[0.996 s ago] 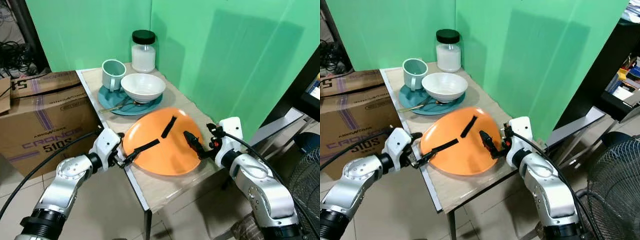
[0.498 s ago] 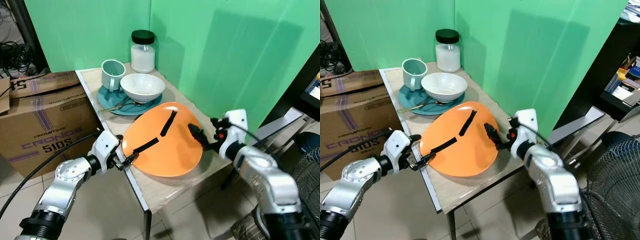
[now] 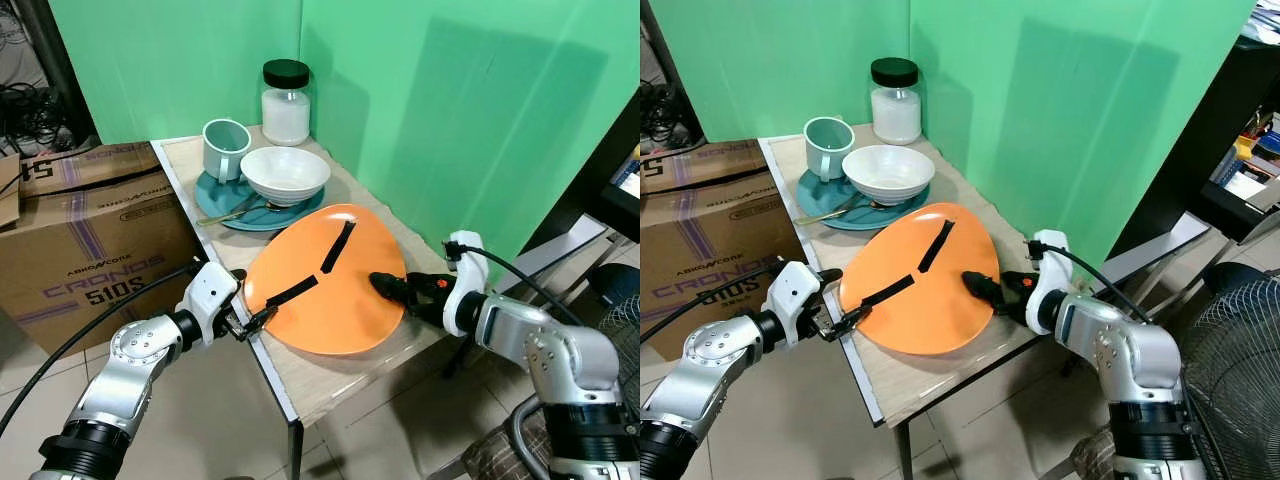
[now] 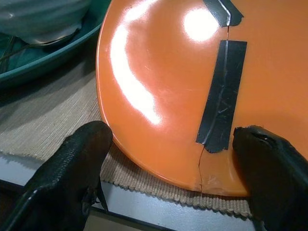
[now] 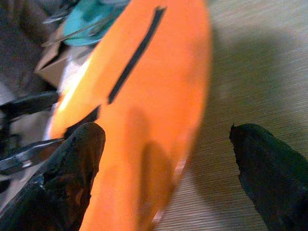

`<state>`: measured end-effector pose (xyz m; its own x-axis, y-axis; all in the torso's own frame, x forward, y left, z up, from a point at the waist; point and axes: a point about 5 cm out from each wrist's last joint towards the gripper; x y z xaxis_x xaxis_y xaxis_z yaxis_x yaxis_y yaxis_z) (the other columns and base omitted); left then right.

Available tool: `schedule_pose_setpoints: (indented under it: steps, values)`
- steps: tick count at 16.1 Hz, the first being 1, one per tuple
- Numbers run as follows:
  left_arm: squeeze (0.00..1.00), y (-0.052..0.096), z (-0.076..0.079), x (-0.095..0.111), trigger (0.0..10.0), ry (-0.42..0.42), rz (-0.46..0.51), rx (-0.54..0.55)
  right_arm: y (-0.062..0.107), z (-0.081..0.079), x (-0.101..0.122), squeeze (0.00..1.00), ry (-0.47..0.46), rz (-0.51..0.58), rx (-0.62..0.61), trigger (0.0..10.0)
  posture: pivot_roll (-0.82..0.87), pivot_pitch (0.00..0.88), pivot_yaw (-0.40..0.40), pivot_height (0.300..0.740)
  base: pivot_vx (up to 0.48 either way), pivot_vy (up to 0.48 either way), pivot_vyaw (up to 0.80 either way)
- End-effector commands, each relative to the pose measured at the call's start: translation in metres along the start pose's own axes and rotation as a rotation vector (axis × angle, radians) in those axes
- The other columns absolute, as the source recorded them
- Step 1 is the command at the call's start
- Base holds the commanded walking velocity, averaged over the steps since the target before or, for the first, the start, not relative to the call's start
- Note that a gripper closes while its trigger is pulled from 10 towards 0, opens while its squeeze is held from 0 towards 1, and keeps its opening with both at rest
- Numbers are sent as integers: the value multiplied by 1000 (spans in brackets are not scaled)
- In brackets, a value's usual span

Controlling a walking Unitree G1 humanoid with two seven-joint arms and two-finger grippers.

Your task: Setting the table

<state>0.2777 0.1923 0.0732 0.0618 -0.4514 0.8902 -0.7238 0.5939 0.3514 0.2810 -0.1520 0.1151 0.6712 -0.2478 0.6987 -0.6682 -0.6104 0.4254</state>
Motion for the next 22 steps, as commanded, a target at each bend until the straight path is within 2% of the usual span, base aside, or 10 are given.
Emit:
schedule_pose_setpoints:
  steps: [1,2,6,10,14,22]
  values:
    - [0,3,7,-17,10000,9,-91,-35,2,-4,4,0,-34,-19,22,2118,148,0,-55,740,0,0,0]
    - [0,3,7,-17,10000,8,-90,-34,1,-7,2,0,-65,-36,42,0,149,0,-56,740,0,0,0]
    - [0,3,7,-17,10000,3,-89,-30,0,-15,-1,0,-128,-87,77,0,149,0,-56,740,0,0,0]
    - [0,1,6,-15,10000,-2,-86,-28,-2,-13,-6,0,-128,-135,17,0,149,0,-55,740,0,0,0]
    - [0,1,6,-15,10000,-6,-86,-30,-2,-15,0,0,-108,-78,33,0,149,0,-55,740,0,0,0]
    - [0,-2,3,-14,10000,-25,-86,-27,-2,-15,-3,0,-143,-98,39,0,147,0,-47,740,0,0,0]
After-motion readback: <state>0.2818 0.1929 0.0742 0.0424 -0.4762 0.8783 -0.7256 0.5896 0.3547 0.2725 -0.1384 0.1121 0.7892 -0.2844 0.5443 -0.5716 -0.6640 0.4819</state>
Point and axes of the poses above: a point about 5 cm out from each wrist's last joint towards the gripper, its own y axis pointing back from the gripper into the wrist, its own x axis along the axis of the wrist's last joint, z = x × y, and after that the axes turned 6 degrees about -y, right-handed
